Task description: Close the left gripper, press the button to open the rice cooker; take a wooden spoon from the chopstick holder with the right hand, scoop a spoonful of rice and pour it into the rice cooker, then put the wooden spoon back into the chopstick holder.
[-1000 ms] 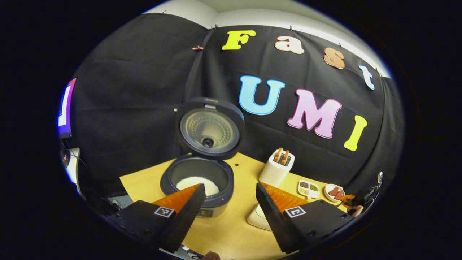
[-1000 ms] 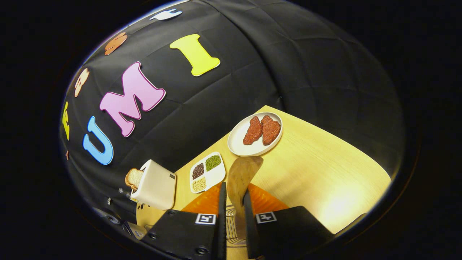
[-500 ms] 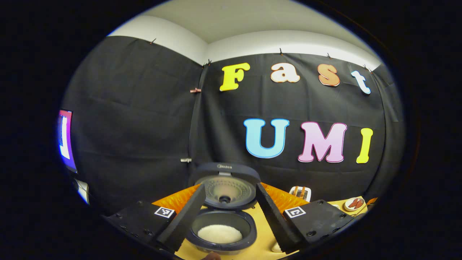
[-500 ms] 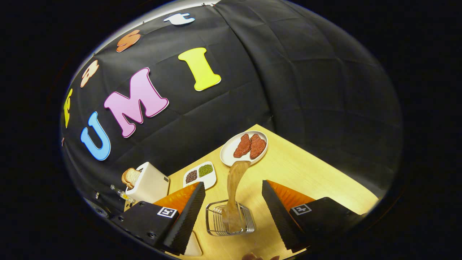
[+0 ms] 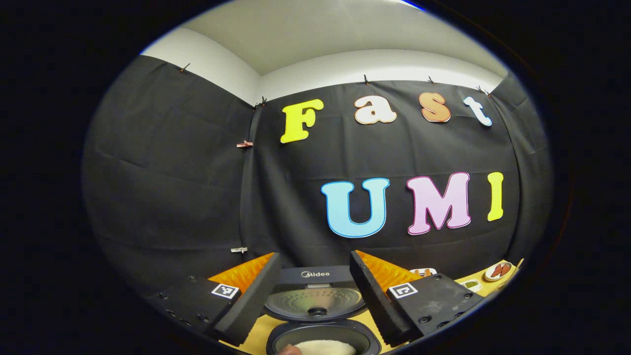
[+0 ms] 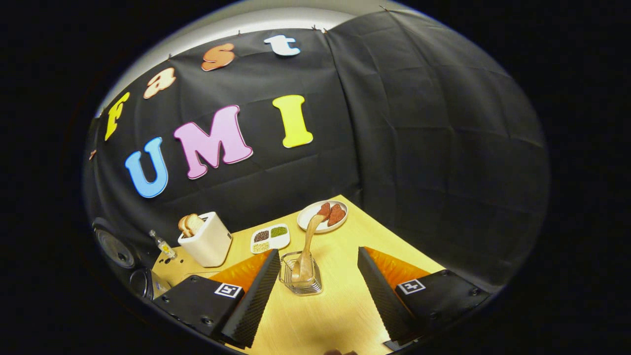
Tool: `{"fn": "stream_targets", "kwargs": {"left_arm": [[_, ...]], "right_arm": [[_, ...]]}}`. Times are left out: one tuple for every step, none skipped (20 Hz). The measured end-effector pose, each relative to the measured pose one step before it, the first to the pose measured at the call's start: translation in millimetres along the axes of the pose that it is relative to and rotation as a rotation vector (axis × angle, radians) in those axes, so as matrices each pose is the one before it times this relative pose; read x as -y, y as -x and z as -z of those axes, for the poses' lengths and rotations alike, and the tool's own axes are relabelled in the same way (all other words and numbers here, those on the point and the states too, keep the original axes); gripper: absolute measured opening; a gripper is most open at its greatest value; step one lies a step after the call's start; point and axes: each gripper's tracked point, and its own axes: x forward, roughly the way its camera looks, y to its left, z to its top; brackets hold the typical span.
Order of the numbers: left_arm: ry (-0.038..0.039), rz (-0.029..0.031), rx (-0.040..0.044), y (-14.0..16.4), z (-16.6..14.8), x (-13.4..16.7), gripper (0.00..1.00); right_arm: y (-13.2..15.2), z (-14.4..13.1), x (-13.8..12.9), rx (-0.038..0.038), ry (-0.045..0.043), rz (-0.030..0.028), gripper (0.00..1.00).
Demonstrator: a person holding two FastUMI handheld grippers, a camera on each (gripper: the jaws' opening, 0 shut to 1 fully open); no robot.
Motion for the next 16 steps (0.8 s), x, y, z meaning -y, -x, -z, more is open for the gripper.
{"fn": "stream_targets", "kwargs": {"left_arm": [[-0.00039,0.01308,-0.00264,-10.17,2.82,0.63,0.95],[-0.00118,0.01474,-0.00052,-8.31,3.48,1.22,0.95],[-0.00257,0.00947,-0.00025,-8.62,1.43,1.15,0.95],[-0.00795,-0.00286,-0.00018,-7.58,2.21,-1.73,0.95],[-0.00202,-0.0021,0.0093,-6.24,-0.9,-1.62,0.92],[-0.00211,0.00903,0.00697,-4.58,-1.37,4.13,0.92],[-0.0067,0.01486,0.00579,-4.59,-0.77,4.33,0.94],[-0.01309,0.00902,0.00217,-5.23,1.21,2.64,0.92],[-0.01341,0.00339,-0.00389,-6.34,2.32,0.15,0.94],[-0.01004,0.00262,-0.0108,-4.96,4.26,-0.41,0.93],[-0.00843,-0.00378,-0.01318,-3.9,3.66,-1.42,0.92],[-0.0047,-0.00161,-0.0181,-3.07,5.75,-0.67,0.93],[0.00535,0.00245,-0.02332,-1.04,6.09,0.59,0.94],[0.00959,0.00569,-0.02903,0.11,8.83,1.71,0.94],[0.00683,-0.00257,-0.02029,-0.27,5.21,-0.35,0.95],[-0.00467,0.0052,0.003,0.3,-3.95,0.12,0.98]], "right_arm": [[14.0,-0.35,0.62,0.01223,0.0205,0.00112,0.98],[13.28,-0.74,-1.74,0.0055,0.01063,-0.00234,0.98],[13.37,-0.51,-1.49,0.00158,0.00069,0.0004,0.98],[11.82,-0.01,-0.7,0.00037,-0.00537,0.00496,0.98],[12.48,0.34,1.41,0.00092,-0.00863,0.00992,0.98],[10.42,0.26,0.04,0.0033,-0.00996,0.00787,0.98],[9.84,0.96,0.29,0.00265,-0.0105,0.01022,0.98],[7.84,0.81,0.17,0.00335,-0.00684,0.00773,0.98],[8.28,0.97,0.86,0.00368,-0.00326,0.00547,0.98],[6.11,1.15,-0.64,0.00403,0.00117,0.00394,0.98],[5.73,1.24,-0.31,0.00647,0.00599,0.00053,0.98],[5.07,-0.49,-0.52,0.01169,0.00764,0.00541,0.98],[3.61,0.23,1.5,0.00947,0.00613,0.00393,0.98],[1.75,2.76,-1.49,-0.0019,-0.00026,0.00049,0.98],[2.37,4.55,-3.19,-0.00858,-0.00197,-0.00522,0.98],[0.48,3.62,-3.56,-0.01055,-0.00033,-0.00607,0.98]]}}
